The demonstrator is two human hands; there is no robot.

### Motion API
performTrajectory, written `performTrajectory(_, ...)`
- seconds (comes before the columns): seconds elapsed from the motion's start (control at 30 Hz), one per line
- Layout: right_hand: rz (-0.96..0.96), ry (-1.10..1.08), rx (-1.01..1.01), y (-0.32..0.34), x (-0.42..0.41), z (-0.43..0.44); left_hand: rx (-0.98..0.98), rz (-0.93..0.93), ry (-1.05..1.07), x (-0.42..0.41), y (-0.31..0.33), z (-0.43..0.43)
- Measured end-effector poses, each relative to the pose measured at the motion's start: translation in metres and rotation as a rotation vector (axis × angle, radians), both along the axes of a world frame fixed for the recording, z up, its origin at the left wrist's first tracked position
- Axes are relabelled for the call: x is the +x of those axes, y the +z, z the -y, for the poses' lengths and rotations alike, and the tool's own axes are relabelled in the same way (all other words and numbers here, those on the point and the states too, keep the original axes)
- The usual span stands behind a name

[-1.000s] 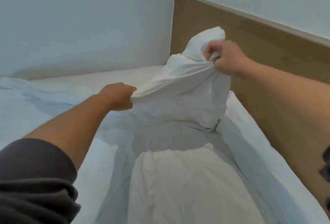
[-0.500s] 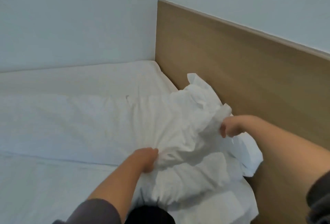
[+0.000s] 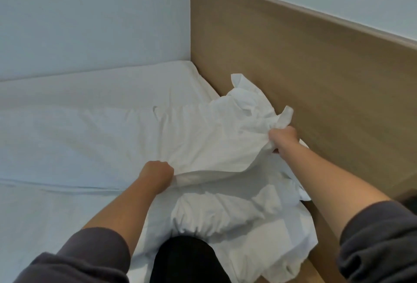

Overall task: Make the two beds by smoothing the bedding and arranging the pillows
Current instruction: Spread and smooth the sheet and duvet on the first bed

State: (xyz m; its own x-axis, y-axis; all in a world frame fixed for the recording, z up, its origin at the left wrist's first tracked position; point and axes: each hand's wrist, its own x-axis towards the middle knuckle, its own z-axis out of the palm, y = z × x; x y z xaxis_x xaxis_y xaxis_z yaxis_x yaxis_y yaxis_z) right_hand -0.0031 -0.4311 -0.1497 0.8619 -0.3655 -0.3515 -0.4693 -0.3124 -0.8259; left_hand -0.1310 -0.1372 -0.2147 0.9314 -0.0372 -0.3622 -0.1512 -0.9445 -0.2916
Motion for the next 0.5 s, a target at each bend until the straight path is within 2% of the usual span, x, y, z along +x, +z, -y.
performTrajectory(0.07, 0.192, -0.032, -0.093, 0.011, 0.008, 0.013, -0.145, 0.035, -0.083, 0.003, 0.012, 0.001)
performTrajectory(0.13, 0.193, 0.000, -0.225, 0.016, 0.008, 0.027, -0.305, 0.057, -0.122, 0.005, 0.020, 0.002)
performTrajectory(0.17, 0.071, 0.093, -0.278, 0.013, 0.005, 0.032, -0.345, 0.018, -0.128, 0.003, 0.021, 0.006)
performTrajectory(0.27, -0.706, 0.553, -0.439, 0.010, -0.014, 0.041, -0.293, -0.160, -0.203, -0.004, 0.001, 0.033)
performTrajectory(0.3, -0.854, 0.652, -0.489, 0.015, -0.013, 0.045, -0.294, -0.159, -0.202, 0.001, -0.006, 0.038)
performTrajectory(0.33, -0.904, 0.693, -0.504, 0.021, -0.007, 0.048, -0.333, -0.120, -0.166, 0.010, -0.009, 0.040)
performTrajectory(0.4, -0.755, 0.632, -0.510, 0.038, 0.014, 0.051, -0.441, 0.009, -0.070, 0.036, -0.008, 0.039)
performTrajectory(0.5, -0.314, 0.446, -0.545, 0.054, 0.049, 0.040, -0.540, 0.175, 0.025, 0.077, -0.002, 0.043)
